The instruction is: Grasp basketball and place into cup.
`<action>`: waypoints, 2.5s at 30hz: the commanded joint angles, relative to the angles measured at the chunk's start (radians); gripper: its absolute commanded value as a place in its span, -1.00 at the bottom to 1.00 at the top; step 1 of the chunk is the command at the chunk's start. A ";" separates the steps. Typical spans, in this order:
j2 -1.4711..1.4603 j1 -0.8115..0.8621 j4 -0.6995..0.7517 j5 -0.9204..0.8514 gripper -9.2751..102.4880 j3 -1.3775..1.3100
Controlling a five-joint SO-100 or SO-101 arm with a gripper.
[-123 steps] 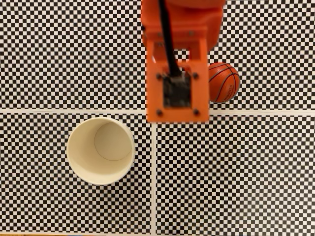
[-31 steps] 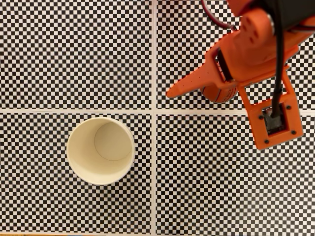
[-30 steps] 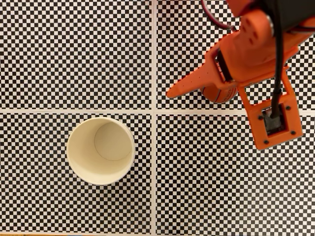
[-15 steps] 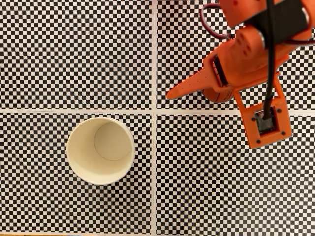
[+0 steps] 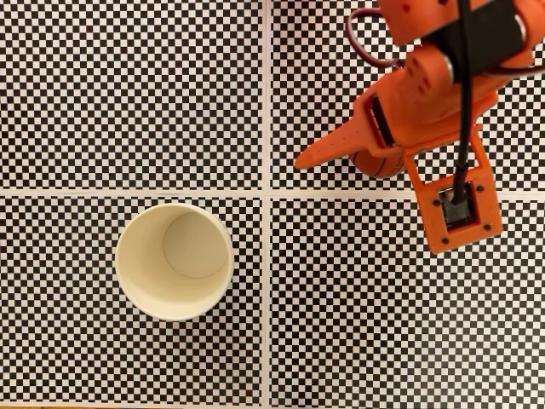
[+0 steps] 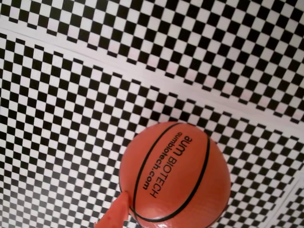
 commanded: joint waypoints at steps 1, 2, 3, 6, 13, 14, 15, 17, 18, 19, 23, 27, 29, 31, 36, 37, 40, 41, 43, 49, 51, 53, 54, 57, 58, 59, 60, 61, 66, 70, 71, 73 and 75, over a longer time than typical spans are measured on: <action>0.011 -0.003 -0.009 0.009 0.37 0.008; 0.012 -0.003 -0.009 0.009 0.35 0.009; 0.012 -0.003 -0.011 0.008 0.34 0.011; 0.014 -0.005 -0.020 0.009 0.31 0.020; 0.020 0.002 -0.025 0.006 0.11 0.029; 0.020 0.002 -0.025 0.008 0.09 0.029; 0.020 0.002 -0.025 0.011 0.06 0.031; 0.020 0.003 -0.028 0.014 0.01 0.035; 0.020 0.005 -0.028 0.011 -0.02 0.038; 0.020 0.006 -0.029 0.009 -0.04 0.040; 0.028 0.006 -0.034 0.020 -0.09 0.048; 0.029 0.014 -0.038 0.015 -0.13 0.057; 0.026 0.015 -0.060 0.017 -0.09 0.071; 0.021 0.015 -0.075 0.014 -0.07 0.081; 0.002 0.017 -0.095 0.018 -0.07 0.094; 0.002 0.018 -0.104 0.018 -0.08 0.101; 0.003 0.029 -0.117 0.006 -0.19 0.118; 0.014 0.035 -0.129 -0.003 -0.27 0.137; 0.052 0.038 -0.189 0.008 -0.34 0.196; 0.080 0.057 -0.215 -0.005 -0.56 0.229; 0.081 0.063 -0.215 -0.018 -0.64 0.232; 0.078 0.064 -0.215 -0.014 -0.65 0.232; 0.075 0.064 -0.215 -0.018 -0.65 0.230; 0.077 0.066 -0.215 -0.017 -0.69 0.233; 0.077 0.067 -0.215 -0.018 -0.70 0.233; 0.080 0.067 -0.215 -0.017 -0.70 0.235; 0.081 0.071 -0.215 -0.020 -0.72 0.235; 0.086 0.072 -0.213 -0.020 -0.73 0.236; 0.107 0.081 -0.210 -0.020 -0.75 0.238; 0.163 0.095 -0.199 -0.038 -0.74 0.249; 0.176 0.098 -0.189 -0.038 -0.74 0.247; 0.199 0.100 -0.160 -0.040 -0.72 0.233; 0.216 0.100 -0.121 -0.043 -0.72 0.213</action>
